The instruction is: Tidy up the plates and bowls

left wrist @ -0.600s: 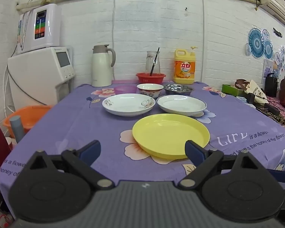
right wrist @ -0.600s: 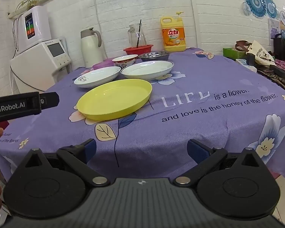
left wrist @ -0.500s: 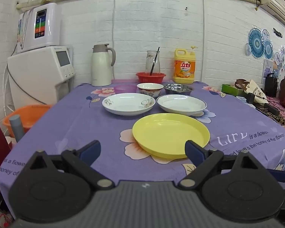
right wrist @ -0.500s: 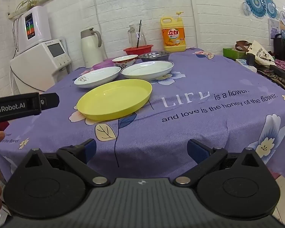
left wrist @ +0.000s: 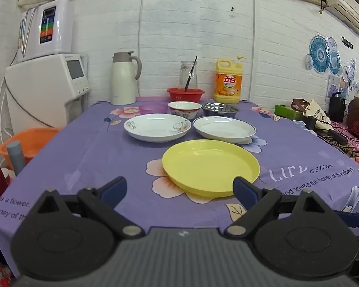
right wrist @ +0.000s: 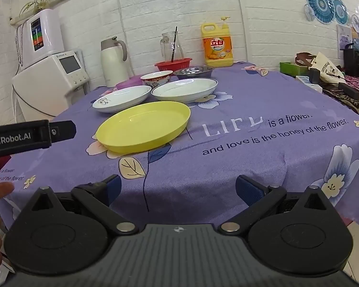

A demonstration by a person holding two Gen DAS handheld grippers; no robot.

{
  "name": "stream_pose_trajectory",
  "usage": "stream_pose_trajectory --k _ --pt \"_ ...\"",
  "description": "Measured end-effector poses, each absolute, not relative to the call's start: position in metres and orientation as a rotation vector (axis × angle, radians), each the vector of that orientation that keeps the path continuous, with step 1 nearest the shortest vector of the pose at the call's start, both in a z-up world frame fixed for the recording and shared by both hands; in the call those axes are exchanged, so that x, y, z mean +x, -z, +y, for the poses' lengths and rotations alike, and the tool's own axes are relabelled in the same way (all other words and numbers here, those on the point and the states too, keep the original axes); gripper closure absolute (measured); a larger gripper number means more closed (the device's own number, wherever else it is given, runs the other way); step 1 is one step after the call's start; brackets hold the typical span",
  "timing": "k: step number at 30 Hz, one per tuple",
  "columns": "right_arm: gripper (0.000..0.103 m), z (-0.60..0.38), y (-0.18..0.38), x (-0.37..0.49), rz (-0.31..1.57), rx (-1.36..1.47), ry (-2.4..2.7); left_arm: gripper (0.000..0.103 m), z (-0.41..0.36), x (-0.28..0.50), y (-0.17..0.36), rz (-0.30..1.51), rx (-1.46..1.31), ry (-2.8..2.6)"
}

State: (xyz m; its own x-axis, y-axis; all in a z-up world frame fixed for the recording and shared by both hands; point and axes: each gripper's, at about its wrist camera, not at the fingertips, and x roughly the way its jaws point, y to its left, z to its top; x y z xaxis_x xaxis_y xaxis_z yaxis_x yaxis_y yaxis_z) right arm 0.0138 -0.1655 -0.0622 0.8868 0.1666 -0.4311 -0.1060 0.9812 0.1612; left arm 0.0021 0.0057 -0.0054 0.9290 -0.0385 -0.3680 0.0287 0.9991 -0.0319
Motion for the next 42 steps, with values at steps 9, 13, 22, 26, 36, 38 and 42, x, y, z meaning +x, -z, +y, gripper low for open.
stream_pose_trajectory --k 9,13,22,26,36,38,42 --pt "0.000 -0.1661 0.0611 0.0132 0.456 0.134 -0.139 0.012 0.0030 0.0020 0.0057 0.379 -0.022 0.100" --pt "0.000 -0.1652 0.0607 0.0131 0.453 0.128 -0.143 0.012 0.0025 0.0022 0.0060 0.376 -0.022 0.099" --pt "0.000 -0.1645 0.0613 0.0133 0.453 0.126 -0.143 0.012 0.0042 0.0007 0.0064 0.379 -0.036 0.113" --pt "0.000 -0.1646 0.0614 0.0136 0.453 0.125 -0.144 0.012 0.0041 0.0008 0.0053 0.378 -0.032 0.114" --pt "0.000 -0.1642 0.0615 0.0131 0.453 0.126 -0.142 0.012 0.0023 0.0019 0.0046 0.385 -0.028 0.116" --pt "0.000 -0.1643 0.0614 0.0131 0.454 0.126 -0.143 0.012 0.0021 0.0019 0.0048 0.386 -0.028 0.117" --pt "0.000 -0.1642 0.0613 0.0129 0.453 0.126 -0.143 0.012 0.0022 0.0031 0.0055 0.393 -0.026 0.114"
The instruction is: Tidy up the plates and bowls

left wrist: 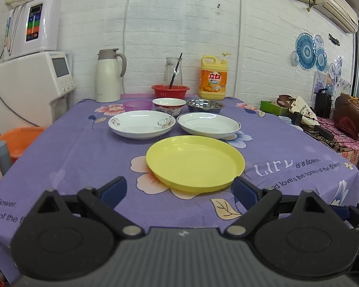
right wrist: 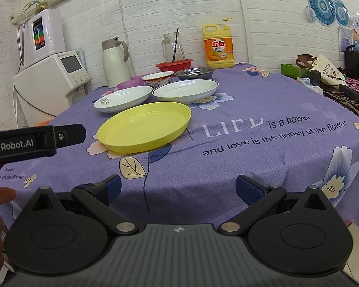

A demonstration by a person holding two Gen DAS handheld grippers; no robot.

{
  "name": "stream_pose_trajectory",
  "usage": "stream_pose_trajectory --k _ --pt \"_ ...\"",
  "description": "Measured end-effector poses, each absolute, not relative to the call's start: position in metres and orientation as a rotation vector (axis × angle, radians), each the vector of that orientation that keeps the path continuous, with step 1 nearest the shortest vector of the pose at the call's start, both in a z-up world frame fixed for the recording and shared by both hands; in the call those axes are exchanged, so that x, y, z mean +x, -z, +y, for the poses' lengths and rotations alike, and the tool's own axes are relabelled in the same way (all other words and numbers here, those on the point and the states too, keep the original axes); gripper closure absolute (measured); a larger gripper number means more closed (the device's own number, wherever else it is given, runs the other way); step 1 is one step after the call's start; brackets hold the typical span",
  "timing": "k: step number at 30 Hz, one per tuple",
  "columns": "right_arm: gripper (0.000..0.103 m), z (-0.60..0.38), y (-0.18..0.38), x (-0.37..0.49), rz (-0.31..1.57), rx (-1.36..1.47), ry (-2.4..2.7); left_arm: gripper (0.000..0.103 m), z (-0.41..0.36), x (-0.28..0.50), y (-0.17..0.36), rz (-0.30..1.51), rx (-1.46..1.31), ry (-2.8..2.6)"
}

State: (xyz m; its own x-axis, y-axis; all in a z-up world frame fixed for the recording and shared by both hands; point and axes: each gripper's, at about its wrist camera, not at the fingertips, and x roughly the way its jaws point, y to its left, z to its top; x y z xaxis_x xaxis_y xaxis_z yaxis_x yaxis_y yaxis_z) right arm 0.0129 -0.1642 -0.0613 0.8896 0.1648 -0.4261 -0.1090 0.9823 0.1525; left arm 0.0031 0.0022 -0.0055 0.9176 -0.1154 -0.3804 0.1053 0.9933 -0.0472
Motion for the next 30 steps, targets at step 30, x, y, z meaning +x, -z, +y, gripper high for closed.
stream_pose_trajectory --k 30 --pt "0.000 -0.1615 0.0644 0.0140 0.461 0.117 -0.145 0.012 0.0057 0.0105 0.0127 0.410 -0.030 0.092"
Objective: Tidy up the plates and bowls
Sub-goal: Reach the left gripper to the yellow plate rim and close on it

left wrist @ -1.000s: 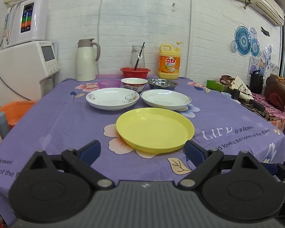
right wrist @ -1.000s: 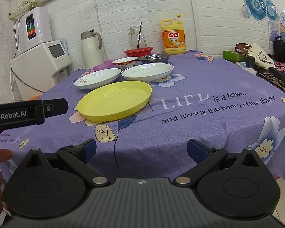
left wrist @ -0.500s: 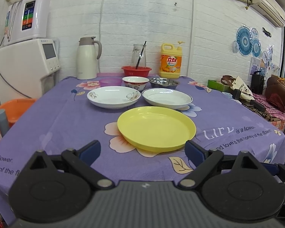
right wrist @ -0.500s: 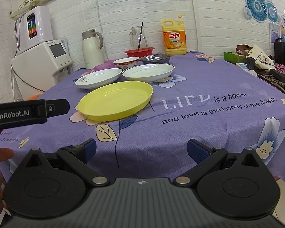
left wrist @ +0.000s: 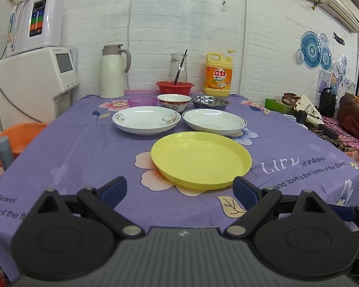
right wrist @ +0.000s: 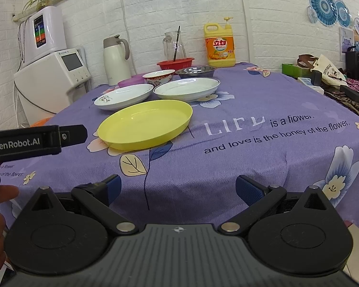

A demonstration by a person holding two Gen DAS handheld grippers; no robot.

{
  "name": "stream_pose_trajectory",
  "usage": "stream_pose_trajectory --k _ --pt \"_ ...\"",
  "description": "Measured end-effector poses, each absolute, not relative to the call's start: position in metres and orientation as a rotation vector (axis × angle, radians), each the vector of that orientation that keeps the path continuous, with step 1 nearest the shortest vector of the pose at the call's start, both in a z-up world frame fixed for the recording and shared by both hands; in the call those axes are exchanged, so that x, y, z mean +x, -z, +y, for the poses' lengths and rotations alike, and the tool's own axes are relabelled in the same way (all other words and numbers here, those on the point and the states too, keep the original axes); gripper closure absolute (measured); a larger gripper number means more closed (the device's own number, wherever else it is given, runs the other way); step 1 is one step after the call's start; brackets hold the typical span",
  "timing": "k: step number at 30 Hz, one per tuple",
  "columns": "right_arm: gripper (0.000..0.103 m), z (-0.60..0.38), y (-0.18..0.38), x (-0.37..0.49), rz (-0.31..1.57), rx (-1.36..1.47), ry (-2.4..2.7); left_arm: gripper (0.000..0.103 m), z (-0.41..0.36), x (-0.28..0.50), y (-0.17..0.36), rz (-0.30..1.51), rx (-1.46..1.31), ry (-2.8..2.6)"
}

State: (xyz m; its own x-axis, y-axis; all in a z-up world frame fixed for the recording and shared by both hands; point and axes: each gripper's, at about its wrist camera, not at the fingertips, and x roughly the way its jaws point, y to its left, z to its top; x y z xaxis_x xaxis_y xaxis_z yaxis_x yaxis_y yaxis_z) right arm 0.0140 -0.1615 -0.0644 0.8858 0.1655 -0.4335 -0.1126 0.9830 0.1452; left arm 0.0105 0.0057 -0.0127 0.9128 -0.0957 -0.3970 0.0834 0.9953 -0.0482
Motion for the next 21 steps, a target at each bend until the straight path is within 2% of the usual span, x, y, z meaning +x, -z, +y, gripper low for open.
stream_pose_trajectory --k 13,21 --pt "0.000 -0.173 0.060 0.022 0.434 0.143 -0.171 0.012 0.013 0.058 0.005 0.477 -0.045 0.072" --pt "0.000 -0.172 0.041 0.087 0.495 0.106 -0.176 0.012 0.045 0.103 -0.002 0.501 -0.164 0.100"
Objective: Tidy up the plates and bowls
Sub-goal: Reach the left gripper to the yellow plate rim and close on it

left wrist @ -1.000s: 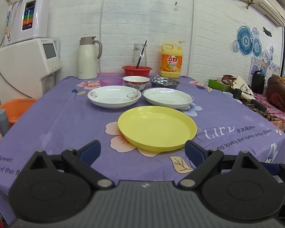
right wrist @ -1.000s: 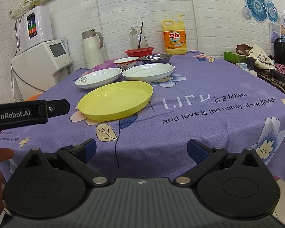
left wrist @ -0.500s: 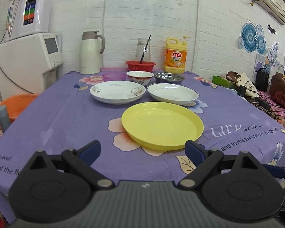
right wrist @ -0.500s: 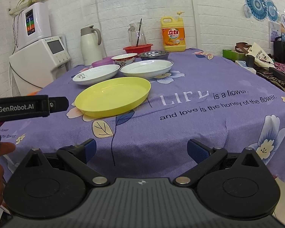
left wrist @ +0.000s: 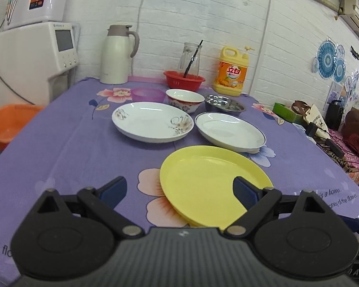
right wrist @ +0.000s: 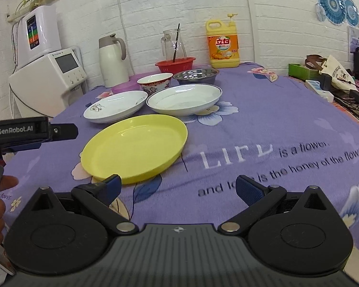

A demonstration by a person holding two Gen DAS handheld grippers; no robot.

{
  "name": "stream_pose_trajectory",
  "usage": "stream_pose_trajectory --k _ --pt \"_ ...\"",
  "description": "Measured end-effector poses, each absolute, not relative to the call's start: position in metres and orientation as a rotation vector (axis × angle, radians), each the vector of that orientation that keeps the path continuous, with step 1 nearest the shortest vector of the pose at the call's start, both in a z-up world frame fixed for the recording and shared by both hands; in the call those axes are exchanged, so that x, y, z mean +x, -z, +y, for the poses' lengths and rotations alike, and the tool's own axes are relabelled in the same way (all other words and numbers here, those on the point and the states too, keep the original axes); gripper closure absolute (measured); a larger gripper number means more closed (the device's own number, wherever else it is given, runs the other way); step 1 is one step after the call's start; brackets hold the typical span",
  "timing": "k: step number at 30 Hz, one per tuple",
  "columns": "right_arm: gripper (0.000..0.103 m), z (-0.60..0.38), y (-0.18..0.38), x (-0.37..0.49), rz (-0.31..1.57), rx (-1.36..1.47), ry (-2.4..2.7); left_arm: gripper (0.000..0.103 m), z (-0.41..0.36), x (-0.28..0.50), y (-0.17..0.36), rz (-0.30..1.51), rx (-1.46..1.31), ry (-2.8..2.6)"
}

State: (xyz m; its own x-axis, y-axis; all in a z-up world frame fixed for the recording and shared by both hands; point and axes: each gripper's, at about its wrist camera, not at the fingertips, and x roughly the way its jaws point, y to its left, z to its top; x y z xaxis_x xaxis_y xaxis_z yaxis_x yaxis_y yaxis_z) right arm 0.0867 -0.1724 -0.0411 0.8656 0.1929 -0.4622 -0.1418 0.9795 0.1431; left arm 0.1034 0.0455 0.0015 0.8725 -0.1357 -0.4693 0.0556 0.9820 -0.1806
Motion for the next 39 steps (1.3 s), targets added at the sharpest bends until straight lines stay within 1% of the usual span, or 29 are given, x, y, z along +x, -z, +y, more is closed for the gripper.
stream_pose_trajectory --k 5,10,16,23,26,29,31,32,33,34,36,37,39 --pt "0.000 -0.155 0.030 0.147 0.532 0.022 -0.206 0.012 0.059 0.151 0.004 0.615 -0.174 0.116" --pt "0.000 -0.142 0.039 0.187 0.611 -0.071 -0.224 0.012 0.057 0.183 0.011 0.682 -0.145 0.171" --pt "0.000 -0.145 0.053 0.205 0.712 -0.028 -0.264 0.012 0.052 0.204 0.024 0.745 -0.132 0.192" --pt "0.000 -0.145 0.058 0.195 0.659 -0.070 -0.272 0.013 0.054 0.212 0.033 0.763 -0.150 0.208" --pt "0.000 -0.145 0.053 0.203 0.694 -0.059 -0.265 0.013 0.051 0.215 0.036 0.773 -0.148 0.219" --pt "0.000 -0.140 0.049 0.210 0.690 -0.037 -0.296 0.014 0.046 0.214 0.036 0.769 -0.133 0.230" --pt "0.000 -0.136 0.052 0.210 0.686 -0.062 -0.288 0.018 0.043 0.212 0.037 0.760 -0.105 0.222" --pt "0.000 -0.134 0.054 0.207 0.672 -0.079 -0.282 0.024 0.040 0.210 0.038 0.753 -0.080 0.211" --pt "0.000 -0.134 0.055 0.205 0.662 -0.071 -0.282 0.049 0.038 0.207 0.039 0.737 -0.054 0.198" --pt "0.000 -0.135 0.054 0.204 0.652 -0.066 -0.275 0.051 0.036 0.205 0.039 0.721 -0.029 0.188" --pt "0.000 -0.133 0.052 0.203 0.641 -0.056 -0.270 0.062 0.036 0.203 0.039 0.711 -0.036 0.203" --pt "0.000 -0.132 0.052 0.204 0.641 -0.055 -0.266 0.062 0.035 0.203 0.039 0.710 -0.039 0.197" --pt "0.000 -0.130 0.050 0.203 0.646 -0.036 -0.257 0.068 0.038 0.202 0.039 0.708 -0.055 0.185"
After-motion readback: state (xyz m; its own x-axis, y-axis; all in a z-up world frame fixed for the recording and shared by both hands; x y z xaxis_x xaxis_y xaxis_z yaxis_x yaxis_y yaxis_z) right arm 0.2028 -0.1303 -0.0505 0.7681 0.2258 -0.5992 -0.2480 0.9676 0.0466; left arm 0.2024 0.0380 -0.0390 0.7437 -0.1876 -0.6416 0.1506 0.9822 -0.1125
